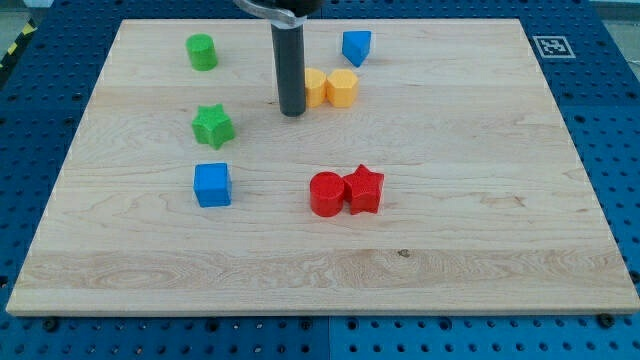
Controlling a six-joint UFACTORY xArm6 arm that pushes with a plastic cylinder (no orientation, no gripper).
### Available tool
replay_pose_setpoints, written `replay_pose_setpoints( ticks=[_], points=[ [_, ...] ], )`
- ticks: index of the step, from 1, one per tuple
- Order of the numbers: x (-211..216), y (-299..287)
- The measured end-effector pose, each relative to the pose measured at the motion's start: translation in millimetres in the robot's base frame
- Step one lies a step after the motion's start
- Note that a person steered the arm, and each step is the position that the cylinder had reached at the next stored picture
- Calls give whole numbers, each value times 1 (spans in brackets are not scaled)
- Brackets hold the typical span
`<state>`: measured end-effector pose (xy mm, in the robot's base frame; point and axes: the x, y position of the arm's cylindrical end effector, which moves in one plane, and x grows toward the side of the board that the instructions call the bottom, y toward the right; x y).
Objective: Place your arm horizontally to the heart
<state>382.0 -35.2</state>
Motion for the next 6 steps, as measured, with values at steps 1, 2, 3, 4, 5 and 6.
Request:
replay_pose_setpoints(
  ticks=[1,2,3,4,5,6],
  points=[
    [5,24],
    [-8,54],
    [15,61],
    [22,50],
    [-3,12],
    [-14,-4]
  ],
)
